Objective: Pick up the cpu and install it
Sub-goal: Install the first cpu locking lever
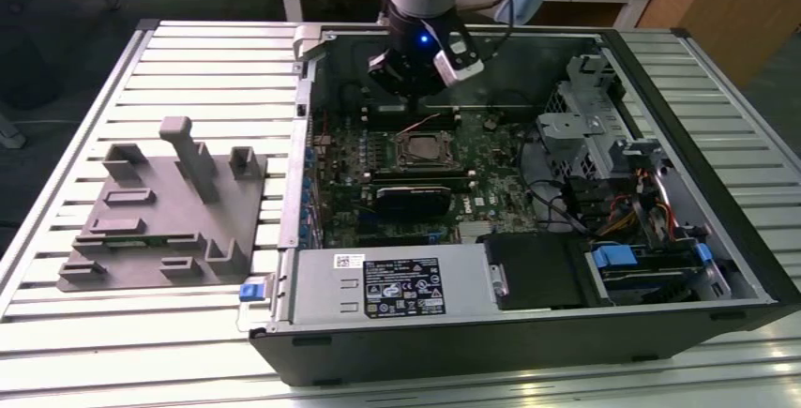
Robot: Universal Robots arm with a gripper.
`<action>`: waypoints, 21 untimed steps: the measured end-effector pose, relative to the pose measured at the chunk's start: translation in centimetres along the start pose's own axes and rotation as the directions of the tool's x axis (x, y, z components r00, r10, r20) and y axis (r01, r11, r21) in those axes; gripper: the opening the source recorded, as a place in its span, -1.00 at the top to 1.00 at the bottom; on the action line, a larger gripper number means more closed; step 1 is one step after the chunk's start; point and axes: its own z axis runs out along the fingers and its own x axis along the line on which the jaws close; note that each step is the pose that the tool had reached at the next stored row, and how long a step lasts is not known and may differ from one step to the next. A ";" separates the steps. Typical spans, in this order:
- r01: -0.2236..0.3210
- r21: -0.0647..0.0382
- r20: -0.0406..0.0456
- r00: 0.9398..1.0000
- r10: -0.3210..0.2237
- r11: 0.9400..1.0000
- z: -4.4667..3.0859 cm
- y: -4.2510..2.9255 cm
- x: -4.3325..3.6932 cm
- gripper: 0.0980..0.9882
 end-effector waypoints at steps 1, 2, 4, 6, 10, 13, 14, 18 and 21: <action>0.000 0.000 0.000 1.000 0.000 1.000 0.06 0.00 -0.08 0.98; 0.000 0.000 0.000 1.000 0.000 1.000 0.09 0.00 -0.17 0.98; 0.000 0.000 0.000 1.000 0.000 1.000 0.16 0.01 -0.32 0.98; 0.000 0.000 0.000 1.000 0.000 1.000 0.23 0.01 -0.48 0.98; 0.000 0.000 0.000 1.000 0.000 1.000 0.41 0.00 -0.80 0.98; 0.000 0.001 0.000 1.000 0.000 1.000 0.66 -0.02 -0.99 0.98; 0.000 0.001 0.000 1.000 0.000 1.000 0.74 -0.02 -1.05 0.98; 0.000 0.001 0.000 1.000 0.000 1.000 0.92 -0.03 -1.31 0.98; 0.000 0.001 0.000 1.000 0.000 1.000 1.03 -0.02 -1.50 0.98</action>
